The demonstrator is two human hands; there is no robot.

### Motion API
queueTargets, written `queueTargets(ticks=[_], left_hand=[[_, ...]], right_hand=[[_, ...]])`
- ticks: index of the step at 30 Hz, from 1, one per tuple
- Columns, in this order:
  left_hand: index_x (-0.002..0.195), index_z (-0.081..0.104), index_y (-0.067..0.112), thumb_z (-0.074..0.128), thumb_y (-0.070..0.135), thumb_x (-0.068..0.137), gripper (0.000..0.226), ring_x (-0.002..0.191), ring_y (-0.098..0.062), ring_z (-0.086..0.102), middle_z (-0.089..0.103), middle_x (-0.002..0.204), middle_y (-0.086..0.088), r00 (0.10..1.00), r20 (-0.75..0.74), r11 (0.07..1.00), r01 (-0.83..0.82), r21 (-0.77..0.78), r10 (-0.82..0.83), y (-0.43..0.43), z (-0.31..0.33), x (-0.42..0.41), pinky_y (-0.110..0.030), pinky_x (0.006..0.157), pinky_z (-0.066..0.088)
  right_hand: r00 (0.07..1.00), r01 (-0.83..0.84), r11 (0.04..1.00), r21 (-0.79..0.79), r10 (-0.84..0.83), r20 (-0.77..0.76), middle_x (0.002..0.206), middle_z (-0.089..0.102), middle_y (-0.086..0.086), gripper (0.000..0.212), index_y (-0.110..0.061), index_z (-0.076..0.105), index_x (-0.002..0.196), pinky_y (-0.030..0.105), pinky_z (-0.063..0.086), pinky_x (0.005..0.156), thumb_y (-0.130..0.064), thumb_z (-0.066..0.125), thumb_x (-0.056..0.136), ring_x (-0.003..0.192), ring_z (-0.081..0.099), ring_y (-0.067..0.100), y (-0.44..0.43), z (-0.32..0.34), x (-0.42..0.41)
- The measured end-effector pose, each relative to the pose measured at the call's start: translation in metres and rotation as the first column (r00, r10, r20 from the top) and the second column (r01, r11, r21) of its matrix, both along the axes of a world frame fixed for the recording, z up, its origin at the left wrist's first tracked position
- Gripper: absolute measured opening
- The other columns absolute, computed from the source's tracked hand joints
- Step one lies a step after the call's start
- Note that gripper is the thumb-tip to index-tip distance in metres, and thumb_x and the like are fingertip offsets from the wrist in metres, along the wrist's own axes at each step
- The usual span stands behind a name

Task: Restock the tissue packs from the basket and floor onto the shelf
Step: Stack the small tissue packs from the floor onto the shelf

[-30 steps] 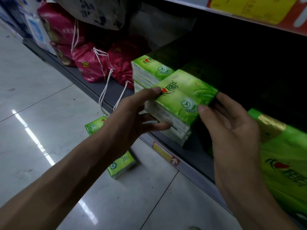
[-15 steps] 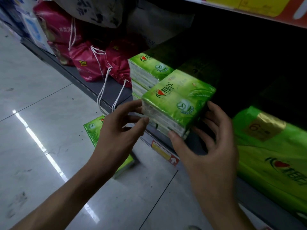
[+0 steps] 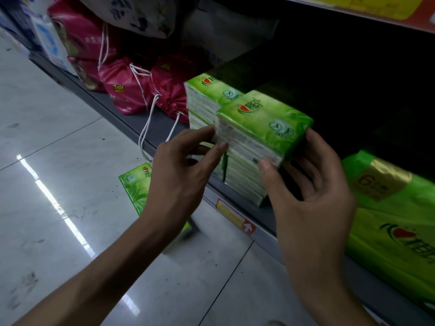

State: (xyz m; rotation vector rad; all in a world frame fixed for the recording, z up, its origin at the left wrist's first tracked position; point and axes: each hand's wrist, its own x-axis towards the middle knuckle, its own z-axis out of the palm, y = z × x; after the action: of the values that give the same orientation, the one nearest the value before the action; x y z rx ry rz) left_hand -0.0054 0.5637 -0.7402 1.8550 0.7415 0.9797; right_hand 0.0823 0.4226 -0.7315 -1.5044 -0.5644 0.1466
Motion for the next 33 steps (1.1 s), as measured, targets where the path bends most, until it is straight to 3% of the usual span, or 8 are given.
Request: queueTargets(ticks=[2, 6, 9, 15, 19, 22, 28, 33], left_hand=[[0.128, 0.074, 0.015, 0.076, 0.024, 0.094, 0.035, 0.089, -0.006, 0.075, 0.077, 0.107, 0.01, 1.0, -0.008, 1.0, -0.016, 0.006, 0.017, 0.001, 0.002, 0.005, -0.034, 0.082, 0.062], [0.122, 0.076, 0.019, 0.082, 0.028, 0.088, 0.035, 0.081, -0.001, 0.075, 0.075, 0.101, 0.021, 0.998, 0.002, 0.998, -0.064, -0.007, 0.064, 0.001, 0.006, 0.01, -0.023, 0.077, 0.063], [0.113, 0.078, 0.024, 0.084, 0.03, 0.086, 0.028, 0.076, 0.003, 0.074, 0.073, 0.095, 0.027, 0.996, -0.018, 0.996, -0.087, -0.007, 0.087, 0.001, 0.004, 0.014, -0.023, 0.074, 0.062], [0.111, 0.08, 0.02, 0.084, 0.031, 0.086, 0.027, 0.079, 0.001, 0.074, 0.076, 0.094, 0.02, 0.994, -0.034, 0.993, -0.11, -0.048, 0.108, 0.0, -0.009, 0.019, -0.025, 0.076, 0.062], [0.114, 0.079, 0.022, 0.081, 0.021, 0.09, 0.025, 0.082, -0.001, 0.076, 0.078, 0.097, 0.016, 0.995, -0.017, 0.994, -0.101, -0.035, 0.1, 0.0, -0.016, 0.017, -0.032, 0.081, 0.064], [0.11, 0.079, 0.024, 0.081, 0.017, 0.091, 0.021, 0.081, -0.006, 0.077, 0.079, 0.094, 0.013, 0.994, 0.012, 0.993, -0.109, -0.049, 0.11, 0.001, -0.016, 0.019, -0.037, 0.081, 0.065], [0.098, 0.082, 0.025, 0.084, 0.026, 0.087, 0.011, 0.073, -0.001, 0.074, 0.079, 0.087, 0.015, 0.991, 0.01, 0.99, -0.135, -0.034, 0.135, 0.006, -0.009, 0.03, -0.036, 0.076, 0.064], [0.094, 0.083, 0.023, 0.085, 0.029, 0.087, 0.01, 0.071, -0.007, 0.074, 0.079, 0.085, 0.014, 0.987, 0.009, 0.986, -0.161, -0.048, 0.161, 0.008, -0.013, 0.038, -0.044, 0.075, 0.063]], right_hand=[[1.0, 0.009, 1.0, 0.019, -0.009, -0.003, 0.145, 0.059, -0.004, 0.07, -0.026, 0.051, 0.15, 0.023, 0.058, 0.095, -0.019, 0.081, 0.088, 0.126, 0.062, 0.004, 0.002, 0.002, 0.003], [1.0, 0.01, 0.999, 0.033, -0.009, -0.017, 0.143, 0.061, -0.004, 0.068, -0.025, 0.052, 0.149, 0.025, 0.059, 0.095, -0.018, 0.081, 0.088, 0.126, 0.062, 0.004, 0.005, 0.003, 0.01], [1.0, 0.008, 1.0, 0.026, -0.007, -0.027, 0.142, 0.061, -0.005, 0.068, -0.024, 0.052, 0.149, 0.024, 0.058, 0.097, -0.017, 0.081, 0.088, 0.126, 0.062, 0.003, 0.006, -0.001, 0.013], [1.0, 0.019, 1.0, -0.004, -0.019, -0.024, 0.145, 0.059, -0.008, 0.07, -0.028, 0.05, 0.15, 0.017, 0.054, 0.098, -0.016, 0.08, 0.088, 0.128, 0.059, -0.001, 0.005, -0.013, 0.015], [0.999, 0.007, 1.0, -0.001, -0.007, -0.041, 0.145, 0.059, -0.009, 0.069, -0.028, 0.049, 0.151, 0.01, 0.052, 0.093, -0.012, 0.078, 0.09, 0.124, 0.06, -0.005, 0.002, -0.018, 0.013], [0.999, 0.01, 1.0, 0.006, -0.01, -0.048, 0.143, 0.061, -0.009, 0.066, -0.026, 0.051, 0.15, 0.012, 0.053, 0.093, -0.013, 0.077, 0.091, 0.122, 0.061, -0.006, 0.002, -0.019, 0.012], [0.998, 0.045, 0.999, 0.03, -0.044, -0.04, 0.142, 0.062, -0.002, 0.063, -0.022, 0.051, 0.151, 0.022, 0.057, 0.095, -0.012, 0.074, 0.093, 0.121, 0.064, 0.0, 0.008, -0.014, 0.019], [0.997, 0.069, 0.997, 0.03, -0.068, -0.027, 0.133, 0.066, -0.001, 0.062, -0.02, 0.053, 0.15, 0.018, 0.057, 0.09, -0.011, 0.075, 0.093, 0.111, 0.067, -0.005, 0.01, -0.013, 0.022]])
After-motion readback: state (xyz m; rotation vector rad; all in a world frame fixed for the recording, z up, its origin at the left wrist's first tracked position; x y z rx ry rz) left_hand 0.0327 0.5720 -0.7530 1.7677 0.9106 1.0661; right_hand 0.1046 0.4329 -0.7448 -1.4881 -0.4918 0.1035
